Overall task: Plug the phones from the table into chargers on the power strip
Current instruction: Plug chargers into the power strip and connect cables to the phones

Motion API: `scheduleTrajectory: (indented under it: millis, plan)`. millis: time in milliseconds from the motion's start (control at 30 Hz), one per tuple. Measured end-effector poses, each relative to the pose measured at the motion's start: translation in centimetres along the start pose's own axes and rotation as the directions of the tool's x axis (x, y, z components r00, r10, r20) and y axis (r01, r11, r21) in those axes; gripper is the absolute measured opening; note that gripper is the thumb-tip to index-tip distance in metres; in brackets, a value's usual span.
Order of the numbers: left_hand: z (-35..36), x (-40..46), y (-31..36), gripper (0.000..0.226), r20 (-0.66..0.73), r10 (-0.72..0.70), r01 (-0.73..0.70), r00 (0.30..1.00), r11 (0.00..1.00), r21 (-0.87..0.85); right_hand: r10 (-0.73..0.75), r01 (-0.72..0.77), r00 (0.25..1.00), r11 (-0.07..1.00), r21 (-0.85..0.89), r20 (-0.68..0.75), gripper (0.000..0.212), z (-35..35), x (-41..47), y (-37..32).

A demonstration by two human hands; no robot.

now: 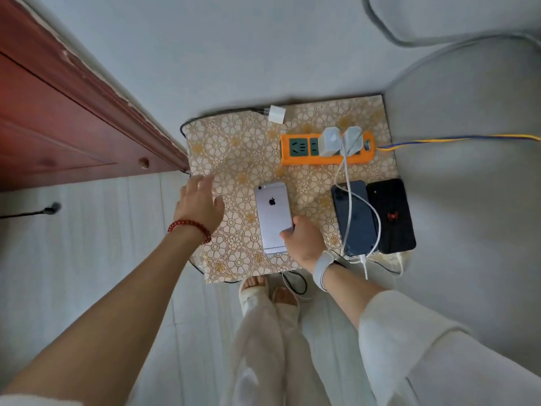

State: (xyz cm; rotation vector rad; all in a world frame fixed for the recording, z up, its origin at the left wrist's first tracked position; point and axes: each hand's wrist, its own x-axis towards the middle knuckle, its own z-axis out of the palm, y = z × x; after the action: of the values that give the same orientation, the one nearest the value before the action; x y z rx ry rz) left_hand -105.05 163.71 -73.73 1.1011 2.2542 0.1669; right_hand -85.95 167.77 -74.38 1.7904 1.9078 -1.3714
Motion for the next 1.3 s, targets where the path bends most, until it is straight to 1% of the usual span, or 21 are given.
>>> scheduleTrajectory:
  millis: [100,167,267,367,433,467,533,633,733,800,833,867,933,1000,1067,1100,1167,1233,1300]
  plan:
    - [-0.5,3.0,0.7,0.054,-0.020,0.048,-0.047,0.999,0.998,0.032,-0.050,0.032,0.997,0.962,-0.270,-0.063,0.019,0.0,0.0,-0.5]
    - [-0.7,5.0,1.4,0.057,-0.026,0.090,-0.089,0.996,0.995,0.048,-0.061,0.030,0.996,0.921,-0.389,-0.070,0.024,0.0,0.2,-0.9]
    - [-0.8,7.6,2.5,0.062,-0.007,0.187,-0.185,0.982,0.977,0.105,-0.102,0.070,0.994,0.876,-0.477,-0.042,0.039,-0.4,0.9,-1.3]
    - [-0.9,9.9,3.6,0.067,-0.002,0.255,-0.253,0.967,0.961,0.108,-0.194,0.169,0.981,0.799,-0.578,0.019,0.061,-0.4,1.5,-1.6]
    - [-0.9,11.3,4.0,0.066,-0.012,0.257,-0.255,0.966,0.962,0.092,-0.220,0.203,0.974,0.762,-0.615,0.049,0.076,-0.3,2.0,-1.6]
    - [-0.8,11.9,4.1,0.064,-0.022,0.247,-0.244,0.969,0.964,0.104,-0.222,0.205,0.974,0.759,-0.618,0.051,0.080,-0.3,2.2,-1.6]
    - [-0.6,12.8,4.2,0.059,-0.074,0.235,-0.219,0.969,0.959,0.178,-0.229,0.211,0.972,0.755,-0.621,0.051,0.083,-0.5,2.4,-1.5]
    - [-0.3,13.4,3.9,0.046,-0.142,0.255,-0.216,0.956,0.946,0.243,-0.238,0.229,0.969,0.746,-0.626,0.070,0.083,-0.6,2.4,-1.4]
    - [0.0,13.6,3.3,0.031,-0.172,0.281,-0.239,0.944,0.943,0.230,-0.233,0.236,0.969,0.752,-0.616,0.087,0.079,-0.9,2.5,-1.4]
    - [0.1,12.9,2.8,0.024,-0.192,0.283,-0.236,0.940,0.942,0.238,-0.226,0.248,0.967,0.749,-0.614,0.114,0.075,-1.4,2.6,-1.6]
    - [0.2,12.2,2.5,0.022,-0.203,0.289,-0.245,0.936,0.945,0.215,-0.231,0.258,0.965,0.746,-0.614,0.125,0.072,-1.7,2.6,-1.7]
    - [0.1,11.3,2.4,0.020,-0.214,0.299,-0.266,0.930,0.949,0.171,-0.252,0.271,0.960,0.738,-0.618,0.120,0.068,-1.9,2.5,-1.8]
    - [-0.2,9.2,2.3,0.018,-0.236,0.351,-0.342,0.906,0.936,0.082,-0.352,0.306,0.934,0.709,-0.636,0.058,0.059,-2.7,2.3,-2.5]
    - [-0.8,6.9,2.2,0.018,-0.252,0.412,-0.418,0.876,0.908,0.032,-0.465,0.350,0.885,0.683,-0.640,-0.011,0.058,-3.6,2.2,-3.5]
    - [-1.6,4.6,2.2,0.017,-0.269,0.452,-0.470,0.850,0.882,-0.003,-0.568,0.423,0.822,0.664,-0.616,-0.048,0.061,-4.4,2.2,-4.7]
    - [-2.0,3.4,2.2,0.016,-0.281,0.471,-0.496,0.836,0.868,-0.020,-0.596,0.461,0.802,0.651,-0.603,-0.030,0.063,-4.7,2.3,-5.4]
    - [-3.1,1.2,2.5,0.012,-0.308,0.498,-0.538,0.810,0.842,-0.053,-0.609,0.528,0.790,0.612,-0.588,0.075,0.062,-5.3,2.5,-6.7]
    - [-4.0,-0.7,3.0,0.010,-0.323,0.500,-0.553,0.804,0.827,-0.096,-0.615,0.606,0.762,0.568,-0.556,0.202,0.047,-5.7,2.5,-7.2]
    - [-4.7,-2.3,3.4,0.012,-0.340,0.468,-0.538,0.816,0.830,-0.147,-0.609,0.671,0.733,0.575,-0.469,0.302,0.030,-6.2,2.2,-7.4]
